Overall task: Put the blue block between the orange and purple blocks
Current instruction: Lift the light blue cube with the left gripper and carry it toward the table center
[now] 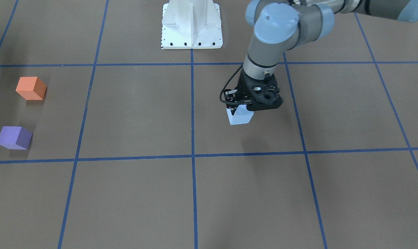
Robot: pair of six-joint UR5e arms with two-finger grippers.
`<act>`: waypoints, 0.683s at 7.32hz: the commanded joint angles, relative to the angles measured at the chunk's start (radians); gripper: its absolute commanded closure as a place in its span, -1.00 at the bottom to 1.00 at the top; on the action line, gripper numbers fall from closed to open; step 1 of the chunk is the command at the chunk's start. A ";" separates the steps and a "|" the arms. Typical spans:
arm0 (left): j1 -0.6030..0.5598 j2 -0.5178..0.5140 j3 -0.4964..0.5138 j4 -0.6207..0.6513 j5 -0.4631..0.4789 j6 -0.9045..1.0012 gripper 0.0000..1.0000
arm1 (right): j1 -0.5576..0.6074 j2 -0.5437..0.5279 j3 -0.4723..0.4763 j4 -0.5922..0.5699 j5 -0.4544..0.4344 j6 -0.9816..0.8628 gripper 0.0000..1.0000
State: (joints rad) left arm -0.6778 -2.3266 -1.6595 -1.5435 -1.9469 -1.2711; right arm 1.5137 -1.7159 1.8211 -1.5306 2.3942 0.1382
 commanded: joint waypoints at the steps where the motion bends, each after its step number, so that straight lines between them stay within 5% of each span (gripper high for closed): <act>1: 0.095 -0.190 0.218 -0.026 0.115 -0.037 1.00 | -0.018 0.006 0.004 0.009 0.000 0.000 -0.99; 5: 0.129 -0.201 0.349 -0.148 0.180 0.104 1.00 | -0.018 0.013 0.001 0.007 0.002 0.001 -0.99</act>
State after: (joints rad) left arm -0.5600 -2.5267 -1.3360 -1.6807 -1.7872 -1.1905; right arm 1.4957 -1.7035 1.8221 -1.5231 2.3949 0.1390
